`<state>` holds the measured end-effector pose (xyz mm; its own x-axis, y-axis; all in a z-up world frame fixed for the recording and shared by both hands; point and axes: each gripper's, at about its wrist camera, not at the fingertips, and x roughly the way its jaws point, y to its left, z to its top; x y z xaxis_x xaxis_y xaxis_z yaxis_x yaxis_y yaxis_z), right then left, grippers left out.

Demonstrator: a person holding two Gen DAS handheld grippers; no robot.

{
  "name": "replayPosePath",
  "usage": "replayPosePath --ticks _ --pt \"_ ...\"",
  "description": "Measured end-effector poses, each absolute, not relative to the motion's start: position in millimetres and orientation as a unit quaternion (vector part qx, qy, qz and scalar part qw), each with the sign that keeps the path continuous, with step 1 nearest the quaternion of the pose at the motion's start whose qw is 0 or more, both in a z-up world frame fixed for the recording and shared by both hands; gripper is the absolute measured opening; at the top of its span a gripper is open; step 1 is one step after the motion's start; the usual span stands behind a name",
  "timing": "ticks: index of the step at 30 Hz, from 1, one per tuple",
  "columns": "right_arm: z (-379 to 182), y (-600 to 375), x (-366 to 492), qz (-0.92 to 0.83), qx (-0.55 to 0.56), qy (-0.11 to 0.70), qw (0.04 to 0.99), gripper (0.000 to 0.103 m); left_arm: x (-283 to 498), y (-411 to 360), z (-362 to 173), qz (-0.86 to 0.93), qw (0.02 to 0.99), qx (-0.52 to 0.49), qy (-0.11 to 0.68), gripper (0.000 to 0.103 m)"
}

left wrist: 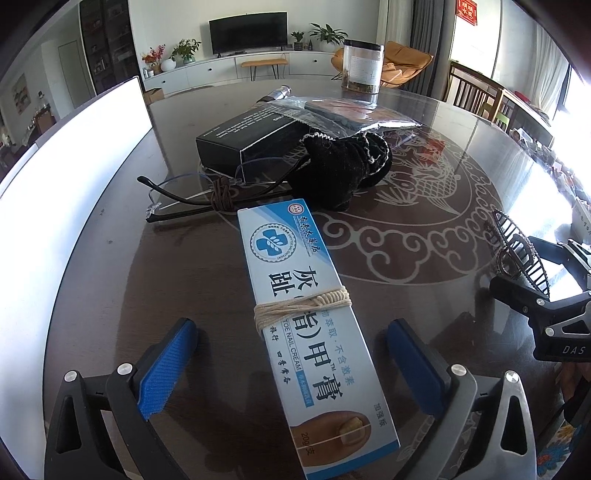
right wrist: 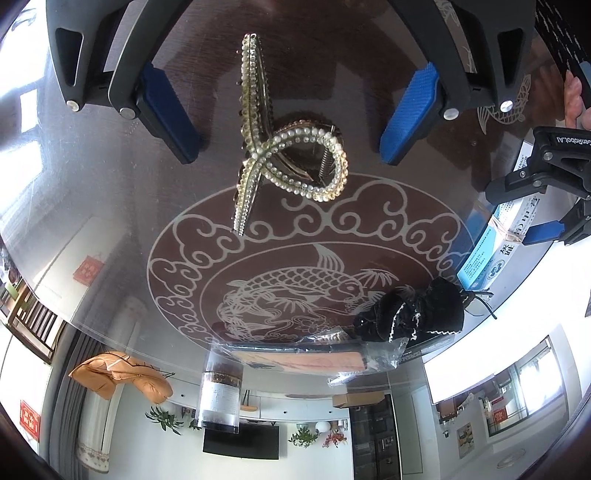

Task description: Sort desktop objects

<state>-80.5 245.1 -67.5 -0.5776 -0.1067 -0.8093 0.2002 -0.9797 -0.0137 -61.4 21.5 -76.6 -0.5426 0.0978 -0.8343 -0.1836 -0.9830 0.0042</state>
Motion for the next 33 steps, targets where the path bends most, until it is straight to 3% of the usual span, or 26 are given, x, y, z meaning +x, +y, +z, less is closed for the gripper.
replayPosePath --ticks 33 --pt "-68.5 246.3 -81.4 -0.886 0.453 0.051 0.085 0.103 -60.7 21.1 -76.8 0.877 0.081 -0.472 0.046 0.103"
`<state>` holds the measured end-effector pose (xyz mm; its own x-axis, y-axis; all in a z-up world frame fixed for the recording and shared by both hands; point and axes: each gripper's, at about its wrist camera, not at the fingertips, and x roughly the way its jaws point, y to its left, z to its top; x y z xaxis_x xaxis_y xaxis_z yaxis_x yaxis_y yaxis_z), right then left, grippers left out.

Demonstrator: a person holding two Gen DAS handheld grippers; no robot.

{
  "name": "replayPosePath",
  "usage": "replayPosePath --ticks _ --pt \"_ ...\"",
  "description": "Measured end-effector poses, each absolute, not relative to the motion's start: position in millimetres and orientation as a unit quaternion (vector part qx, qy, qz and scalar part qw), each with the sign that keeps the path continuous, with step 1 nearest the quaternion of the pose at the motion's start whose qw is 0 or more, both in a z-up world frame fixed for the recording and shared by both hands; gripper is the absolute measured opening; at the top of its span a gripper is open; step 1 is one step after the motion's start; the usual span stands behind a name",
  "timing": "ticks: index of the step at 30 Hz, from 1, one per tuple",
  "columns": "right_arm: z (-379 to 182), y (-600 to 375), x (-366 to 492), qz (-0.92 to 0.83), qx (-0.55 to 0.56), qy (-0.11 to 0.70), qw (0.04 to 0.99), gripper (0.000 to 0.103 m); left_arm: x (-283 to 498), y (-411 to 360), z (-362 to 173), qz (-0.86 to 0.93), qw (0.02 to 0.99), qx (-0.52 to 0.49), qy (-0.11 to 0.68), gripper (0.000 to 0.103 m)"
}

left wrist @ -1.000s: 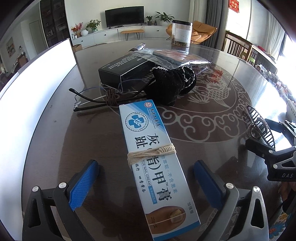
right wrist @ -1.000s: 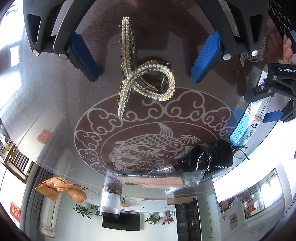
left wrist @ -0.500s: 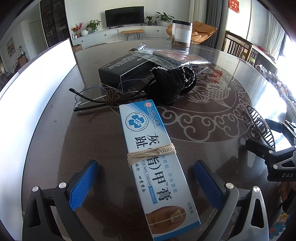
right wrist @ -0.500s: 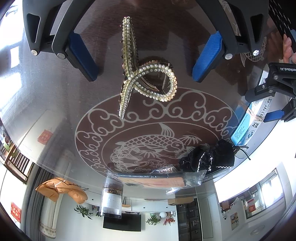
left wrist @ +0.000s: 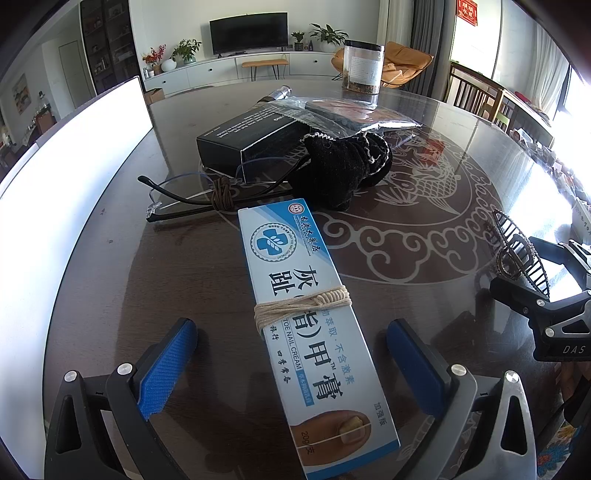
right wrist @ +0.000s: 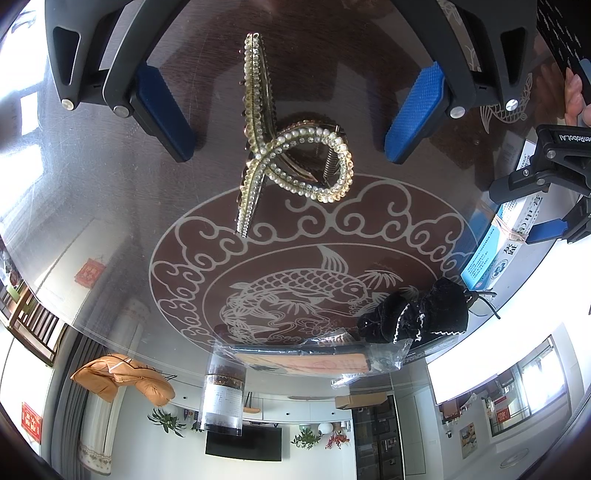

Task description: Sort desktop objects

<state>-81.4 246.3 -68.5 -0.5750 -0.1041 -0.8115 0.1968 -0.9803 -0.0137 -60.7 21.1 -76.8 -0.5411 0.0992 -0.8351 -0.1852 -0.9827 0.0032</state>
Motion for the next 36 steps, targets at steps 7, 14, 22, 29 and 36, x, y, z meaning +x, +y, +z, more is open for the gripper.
replayPosePath --ticks 7,14,22,29,36 --pt "-68 246 -81 -0.886 0.453 0.051 0.085 0.103 -61 21 -77 0.877 0.081 -0.472 0.045 0.103" --pt "-68 249 -81 -0.887 0.451 0.041 0.092 0.103 -66 22 -73 0.868 0.072 -0.489 0.042 0.087" --pt "-51 252 -71 -0.893 0.439 0.021 0.094 0.045 -52 13 -48 0.884 0.091 -0.459 0.011 0.044" --pt "-25 258 -47 -0.893 0.435 0.0 0.117 0.045 -31 -13 -13 0.897 0.097 -0.429 -0.035 0.044" --pt "-14 261 -38 -0.888 0.437 -0.028 0.138 0.045 -5 -39 22 0.913 0.085 -0.395 -0.052 0.044"
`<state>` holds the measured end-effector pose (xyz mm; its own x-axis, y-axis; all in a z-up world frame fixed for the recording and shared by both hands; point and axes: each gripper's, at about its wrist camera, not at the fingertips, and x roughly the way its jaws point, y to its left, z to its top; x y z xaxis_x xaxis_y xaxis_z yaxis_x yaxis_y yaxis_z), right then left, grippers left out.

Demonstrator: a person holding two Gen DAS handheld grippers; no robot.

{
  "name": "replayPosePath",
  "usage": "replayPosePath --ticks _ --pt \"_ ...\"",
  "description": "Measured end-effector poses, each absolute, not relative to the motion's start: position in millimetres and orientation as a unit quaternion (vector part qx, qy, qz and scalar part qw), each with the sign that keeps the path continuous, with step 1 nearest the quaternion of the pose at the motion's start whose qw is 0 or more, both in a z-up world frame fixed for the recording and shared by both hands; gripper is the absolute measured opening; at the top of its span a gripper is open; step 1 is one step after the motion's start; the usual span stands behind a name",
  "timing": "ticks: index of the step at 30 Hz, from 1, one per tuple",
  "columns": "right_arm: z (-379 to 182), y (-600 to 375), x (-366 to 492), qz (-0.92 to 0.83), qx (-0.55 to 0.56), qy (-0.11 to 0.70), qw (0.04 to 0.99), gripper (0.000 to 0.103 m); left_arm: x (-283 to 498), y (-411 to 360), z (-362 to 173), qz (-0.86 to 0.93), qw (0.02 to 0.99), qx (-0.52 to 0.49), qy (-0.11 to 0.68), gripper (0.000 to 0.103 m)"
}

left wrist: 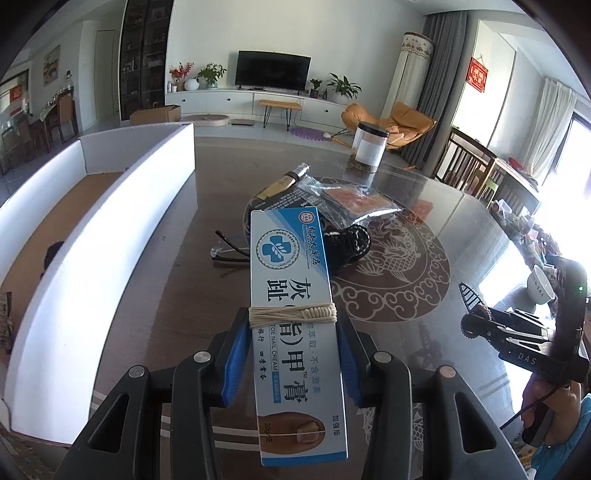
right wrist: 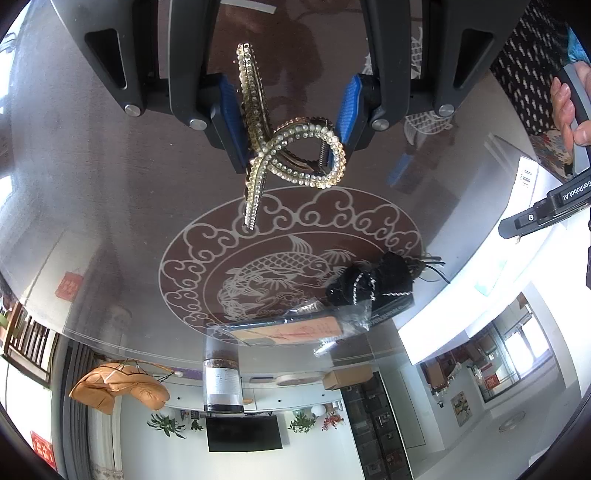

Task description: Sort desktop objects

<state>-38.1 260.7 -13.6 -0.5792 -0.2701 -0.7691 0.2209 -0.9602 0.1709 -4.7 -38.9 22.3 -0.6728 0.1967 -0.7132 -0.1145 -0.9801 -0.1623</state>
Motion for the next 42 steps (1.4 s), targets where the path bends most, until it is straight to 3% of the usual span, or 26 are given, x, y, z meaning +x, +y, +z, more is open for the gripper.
replayPosePath --ticks 8,14,18,22,26,32,33,35,36,42 --pt "43 189 -71 -0.885 0.405 0.003 0.231 0.045 9 -142 83 0.926 0.031 -0.364 -0.091 0.044" --pt "100 73 -105 -0.867 0.363 0.026 0.342 0.045 3 -257 109 0.922 -0.055 -0.363 -0.123 0.044" --pt "126 -32 -133 -0.851 0.335 0.049 0.402 0.045 -10 -304 98 0.911 -0.096 -0.381 -0.123 0.044" --pt "118 -125 -162 -0.827 0.346 0.073 0.437 0.045 -28 -333 68 0.892 -0.114 -0.416 -0.132 0.044" --pt "75 -200 -186 -0.802 0.379 0.129 0.444 0.045 -44 -343 42 0.878 -0.115 -0.444 -0.139 0.044" --pt "18 -245 -201 -0.782 0.409 0.2 0.426 0.046 -67 -353 10 0.85 -0.13 -0.49 -0.144 0.046" --pt "15 -249 -202 -0.781 0.411 0.203 0.425 0.049 -69 -354 7 0.846 -0.131 -0.496 -0.148 0.049" --pt "14 -250 -207 -0.778 0.418 0.188 0.429 0.078 -71 -360 2 0.837 -0.138 -0.504 -0.164 0.067" --pt "16 -249 -208 -0.779 0.417 0.176 0.434 0.094 -70 -360 4 0.838 -0.14 -0.501 -0.168 0.068" --pt "45 -211 -205 -0.802 0.386 0.14 0.435 0.095 -45 -343 23 0.862 -0.167 -0.458 -0.14 0.071"
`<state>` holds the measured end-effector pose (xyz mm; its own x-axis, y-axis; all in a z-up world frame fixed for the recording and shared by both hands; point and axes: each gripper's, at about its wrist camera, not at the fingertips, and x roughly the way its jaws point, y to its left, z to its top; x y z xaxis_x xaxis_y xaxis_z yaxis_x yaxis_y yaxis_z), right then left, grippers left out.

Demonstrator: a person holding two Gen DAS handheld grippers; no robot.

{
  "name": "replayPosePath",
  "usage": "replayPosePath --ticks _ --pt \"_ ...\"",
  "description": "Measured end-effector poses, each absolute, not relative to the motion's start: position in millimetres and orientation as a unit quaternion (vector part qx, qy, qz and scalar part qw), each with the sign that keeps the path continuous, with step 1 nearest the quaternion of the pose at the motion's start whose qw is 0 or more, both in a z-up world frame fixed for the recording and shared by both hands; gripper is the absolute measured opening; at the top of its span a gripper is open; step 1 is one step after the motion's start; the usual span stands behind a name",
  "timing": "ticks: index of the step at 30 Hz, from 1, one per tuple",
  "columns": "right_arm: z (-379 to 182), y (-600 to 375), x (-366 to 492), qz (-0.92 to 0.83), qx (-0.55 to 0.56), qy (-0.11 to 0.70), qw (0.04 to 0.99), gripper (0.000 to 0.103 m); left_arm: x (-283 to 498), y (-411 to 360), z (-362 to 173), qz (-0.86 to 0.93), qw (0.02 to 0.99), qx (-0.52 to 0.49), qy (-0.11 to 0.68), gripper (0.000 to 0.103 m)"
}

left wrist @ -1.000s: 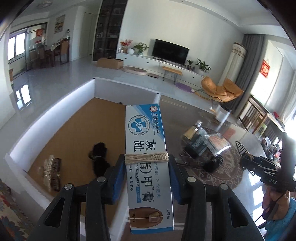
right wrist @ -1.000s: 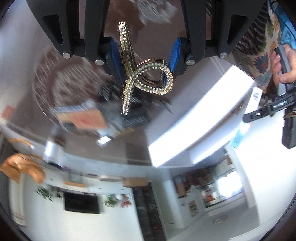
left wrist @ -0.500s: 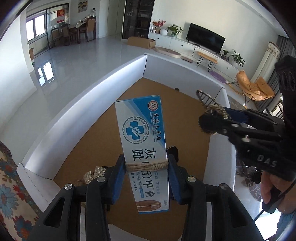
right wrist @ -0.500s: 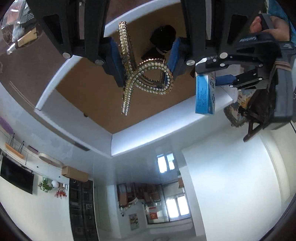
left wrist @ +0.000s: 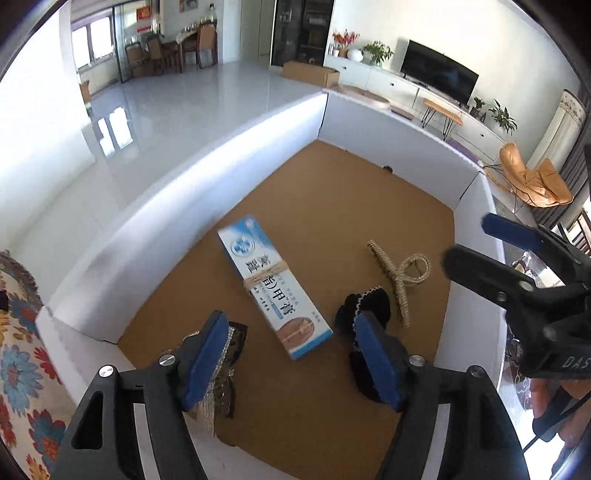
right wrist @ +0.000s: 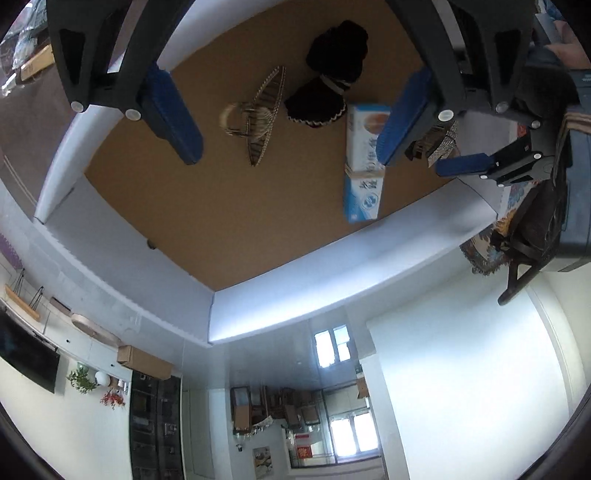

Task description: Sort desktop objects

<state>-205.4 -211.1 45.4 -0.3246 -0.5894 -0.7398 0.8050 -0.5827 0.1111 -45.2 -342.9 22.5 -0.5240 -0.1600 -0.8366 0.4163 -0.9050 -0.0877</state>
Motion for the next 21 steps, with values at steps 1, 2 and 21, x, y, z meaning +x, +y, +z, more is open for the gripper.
replayPosePath --ticks 1,2,21 --pt "49 -197 -200 -0.807 0.378 0.134 0.434 0.096 -44 -340 25 -0.865 0.167 0.453 0.136 0.071" --pt "51 -182 -194 -0.81 0.374 0.129 0.432 0.096 -38 -330 30 -0.871 0.165 0.444 0.132 0.071" --pt "-37 261 -77 -0.9 0.419 0.049 0.111 0.103 -49 -62 19 -0.882 -0.112 0.449 0.09 0.102"
